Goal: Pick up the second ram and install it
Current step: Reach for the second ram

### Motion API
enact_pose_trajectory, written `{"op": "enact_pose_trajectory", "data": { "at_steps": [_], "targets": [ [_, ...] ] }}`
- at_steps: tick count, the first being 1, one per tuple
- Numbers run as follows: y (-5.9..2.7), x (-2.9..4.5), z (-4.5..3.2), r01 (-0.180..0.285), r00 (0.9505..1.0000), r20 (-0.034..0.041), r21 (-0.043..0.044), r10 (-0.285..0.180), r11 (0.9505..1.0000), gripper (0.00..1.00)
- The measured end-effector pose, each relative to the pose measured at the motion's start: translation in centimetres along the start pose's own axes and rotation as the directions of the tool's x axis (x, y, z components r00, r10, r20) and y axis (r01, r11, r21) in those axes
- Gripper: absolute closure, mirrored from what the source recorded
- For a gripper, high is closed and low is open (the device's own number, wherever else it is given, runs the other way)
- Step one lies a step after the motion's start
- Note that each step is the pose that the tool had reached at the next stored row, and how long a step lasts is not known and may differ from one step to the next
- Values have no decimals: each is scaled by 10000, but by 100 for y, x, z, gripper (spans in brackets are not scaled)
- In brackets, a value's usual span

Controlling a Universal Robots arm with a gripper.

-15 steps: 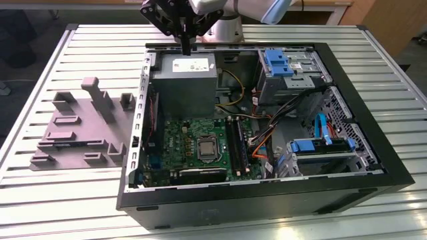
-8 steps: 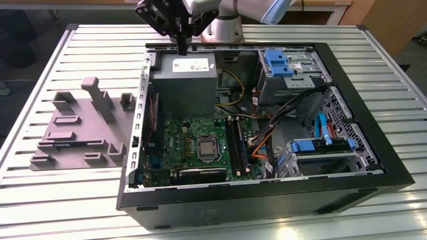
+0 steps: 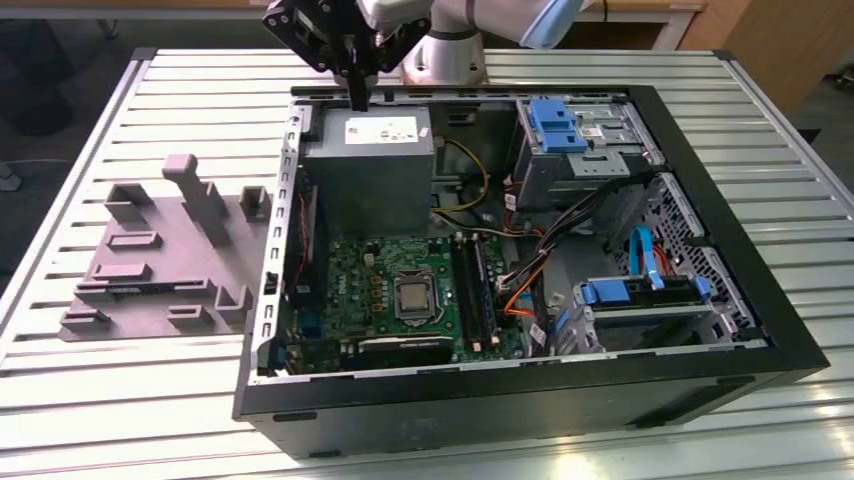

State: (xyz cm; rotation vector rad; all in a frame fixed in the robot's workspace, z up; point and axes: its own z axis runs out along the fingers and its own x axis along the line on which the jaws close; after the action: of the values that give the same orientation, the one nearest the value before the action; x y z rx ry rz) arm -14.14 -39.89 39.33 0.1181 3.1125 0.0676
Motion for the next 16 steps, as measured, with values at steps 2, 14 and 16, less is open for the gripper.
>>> {"op": "enact_pose_trajectory", "data": {
  "at_steps": [2,14,16],
  "targets": [
    [-1,10,0,0,10000,1,0,0,10000,89],
    [-5,67,-1,0,10000,1,0,0,10000,89],
    [-6,77,-1,0,10000,1,0,0,10000,89]
  ]
}}
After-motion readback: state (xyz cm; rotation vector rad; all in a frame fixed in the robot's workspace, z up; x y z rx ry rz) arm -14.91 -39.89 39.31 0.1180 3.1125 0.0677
